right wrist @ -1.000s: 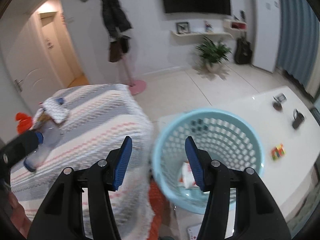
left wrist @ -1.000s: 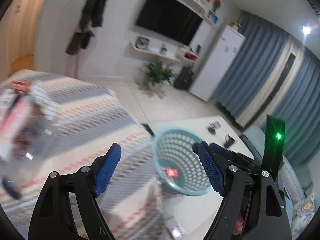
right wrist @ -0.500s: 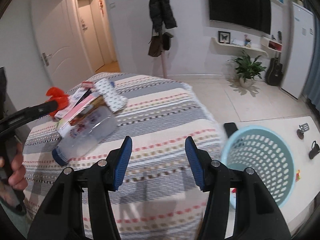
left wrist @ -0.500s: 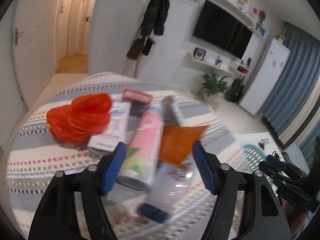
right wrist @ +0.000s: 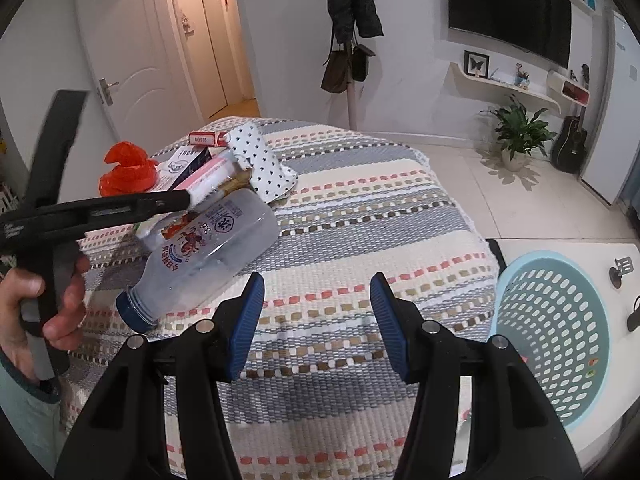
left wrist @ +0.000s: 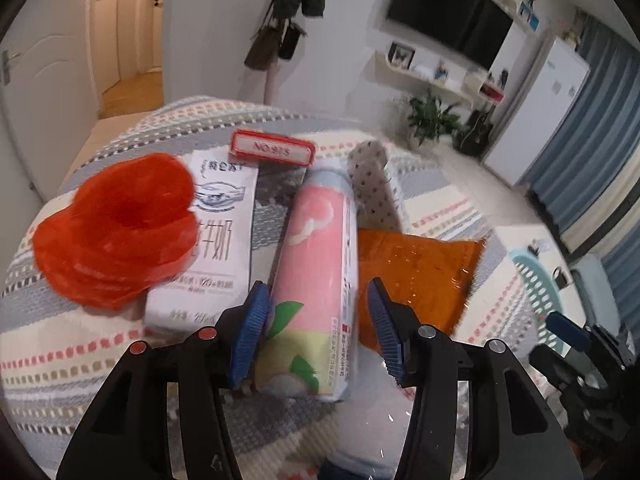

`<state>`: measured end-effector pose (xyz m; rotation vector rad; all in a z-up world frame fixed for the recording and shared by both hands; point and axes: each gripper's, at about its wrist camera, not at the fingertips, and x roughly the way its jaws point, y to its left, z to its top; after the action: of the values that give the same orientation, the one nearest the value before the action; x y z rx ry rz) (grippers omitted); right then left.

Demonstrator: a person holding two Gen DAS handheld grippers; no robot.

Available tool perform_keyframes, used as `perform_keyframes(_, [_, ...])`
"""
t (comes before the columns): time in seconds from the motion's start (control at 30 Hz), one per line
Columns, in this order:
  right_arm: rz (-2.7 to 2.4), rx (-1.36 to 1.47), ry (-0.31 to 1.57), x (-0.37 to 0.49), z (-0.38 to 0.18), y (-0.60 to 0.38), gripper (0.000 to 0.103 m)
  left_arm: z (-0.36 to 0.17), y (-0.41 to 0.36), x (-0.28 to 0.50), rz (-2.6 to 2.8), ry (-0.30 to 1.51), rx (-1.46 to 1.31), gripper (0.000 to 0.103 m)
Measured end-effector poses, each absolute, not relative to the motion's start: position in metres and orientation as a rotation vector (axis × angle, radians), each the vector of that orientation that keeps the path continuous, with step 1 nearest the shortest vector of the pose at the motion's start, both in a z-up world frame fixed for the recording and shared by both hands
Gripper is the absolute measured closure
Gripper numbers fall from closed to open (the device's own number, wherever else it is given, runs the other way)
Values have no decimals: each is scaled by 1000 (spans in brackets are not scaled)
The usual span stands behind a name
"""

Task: Collect trash
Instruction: 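Grasp the pink spray can with the left tool while the right tool grasps the clear bottle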

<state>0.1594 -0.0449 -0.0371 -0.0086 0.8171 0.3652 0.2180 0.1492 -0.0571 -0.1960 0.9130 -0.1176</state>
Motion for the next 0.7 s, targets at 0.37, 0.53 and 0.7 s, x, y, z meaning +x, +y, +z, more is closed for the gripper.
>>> perform_keyframes(0.37, [412, 13, 839, 163, -36, -31, 51, -61, 138, 230, -66, 940, -96, 55])
perform_keyframes(0.53, [471, 56, 884, 169, -38, -17, 51, -51, 149, 196, -85, 879, -217, 56])
perform_keyframes(0.7, [503, 130, 966, 181, -50, 7, 43, -40, 165, 141, -91, 807, -274, 57])
